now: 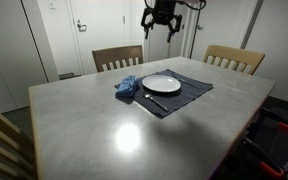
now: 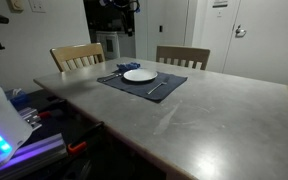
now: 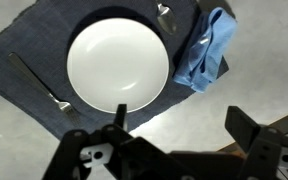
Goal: Use the cloth to wipe the plate
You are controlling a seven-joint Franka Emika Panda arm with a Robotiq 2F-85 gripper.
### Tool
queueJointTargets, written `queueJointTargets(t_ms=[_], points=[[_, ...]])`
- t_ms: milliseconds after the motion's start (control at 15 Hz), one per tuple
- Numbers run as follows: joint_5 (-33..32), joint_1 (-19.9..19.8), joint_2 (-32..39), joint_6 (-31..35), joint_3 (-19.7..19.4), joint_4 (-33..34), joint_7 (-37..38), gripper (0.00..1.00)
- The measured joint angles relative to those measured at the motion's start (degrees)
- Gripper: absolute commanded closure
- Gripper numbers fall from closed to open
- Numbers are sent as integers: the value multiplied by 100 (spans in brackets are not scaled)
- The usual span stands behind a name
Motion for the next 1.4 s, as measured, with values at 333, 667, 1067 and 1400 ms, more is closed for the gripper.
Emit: queueJointTargets(t_ms=[333,667,1067,1400], points=[[363,266,602,706,-1,177,-278,0],[609,479,1192,951,-5,571,-360,0],[1070,535,1792,990,-6,920,-720,0],[1392,626,2106,985,2,1026,-991,0]])
